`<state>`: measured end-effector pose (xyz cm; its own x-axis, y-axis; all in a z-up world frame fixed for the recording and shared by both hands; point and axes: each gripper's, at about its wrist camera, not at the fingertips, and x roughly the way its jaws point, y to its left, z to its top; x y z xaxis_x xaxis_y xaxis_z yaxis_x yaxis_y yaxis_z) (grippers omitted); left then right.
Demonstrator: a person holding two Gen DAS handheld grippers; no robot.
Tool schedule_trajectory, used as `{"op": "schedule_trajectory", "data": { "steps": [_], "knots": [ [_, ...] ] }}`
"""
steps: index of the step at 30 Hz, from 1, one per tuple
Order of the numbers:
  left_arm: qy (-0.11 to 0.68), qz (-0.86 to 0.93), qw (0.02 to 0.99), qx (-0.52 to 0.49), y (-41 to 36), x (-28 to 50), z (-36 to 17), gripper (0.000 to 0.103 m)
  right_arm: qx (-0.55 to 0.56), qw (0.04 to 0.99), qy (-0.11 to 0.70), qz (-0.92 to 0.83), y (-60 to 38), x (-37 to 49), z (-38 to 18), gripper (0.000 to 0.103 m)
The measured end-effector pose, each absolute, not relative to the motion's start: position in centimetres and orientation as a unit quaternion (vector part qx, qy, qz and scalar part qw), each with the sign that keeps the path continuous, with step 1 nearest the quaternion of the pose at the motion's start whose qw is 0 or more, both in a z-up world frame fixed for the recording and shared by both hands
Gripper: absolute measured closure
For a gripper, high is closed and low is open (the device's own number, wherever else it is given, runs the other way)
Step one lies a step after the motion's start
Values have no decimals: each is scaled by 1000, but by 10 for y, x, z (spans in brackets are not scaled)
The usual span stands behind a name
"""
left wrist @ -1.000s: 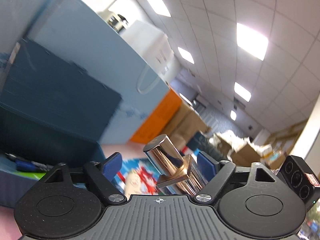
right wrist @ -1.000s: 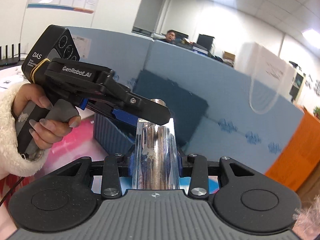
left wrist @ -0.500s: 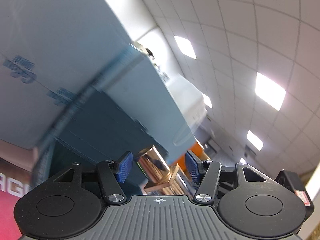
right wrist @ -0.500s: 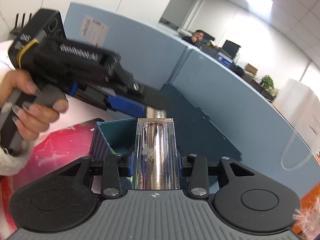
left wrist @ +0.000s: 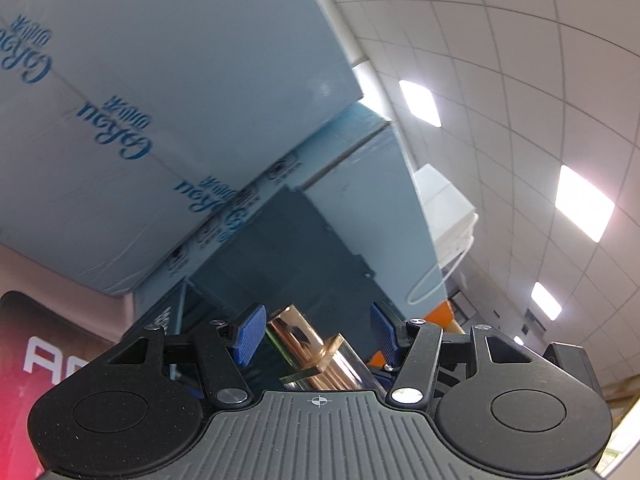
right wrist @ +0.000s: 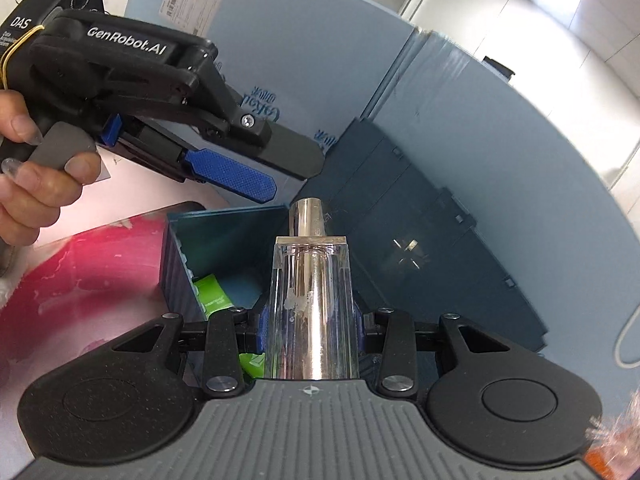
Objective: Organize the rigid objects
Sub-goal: 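Lift the perfume bottle and lower it into the blue box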
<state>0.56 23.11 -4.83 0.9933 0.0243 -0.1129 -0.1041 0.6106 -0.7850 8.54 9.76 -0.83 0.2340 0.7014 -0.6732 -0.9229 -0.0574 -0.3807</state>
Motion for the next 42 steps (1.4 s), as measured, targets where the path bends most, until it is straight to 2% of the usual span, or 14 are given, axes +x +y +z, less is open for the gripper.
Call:
{"op": "schedule_trajectory", "data": {
  "steps": [13,15,19,34,42],
  "knots": [
    [75,38,886,-457,235,8,-58,47,-432,649,164,605,116,95,-13,68],
    [80,36,885,-458,235,11,-59,54,-434,643,169,608,120,95,-13,68],
    [93,46,880,-463,238,14,-63,62,-431,631,183,619,127,98,-13,68],
    [104,49,877,-467,242,16,-64,62,-403,600,271,635,149,122,-30,68],
    [105,50,879,-462,241,15,-64,62,-395,600,280,636,147,123,-33,68]
  ]
}}
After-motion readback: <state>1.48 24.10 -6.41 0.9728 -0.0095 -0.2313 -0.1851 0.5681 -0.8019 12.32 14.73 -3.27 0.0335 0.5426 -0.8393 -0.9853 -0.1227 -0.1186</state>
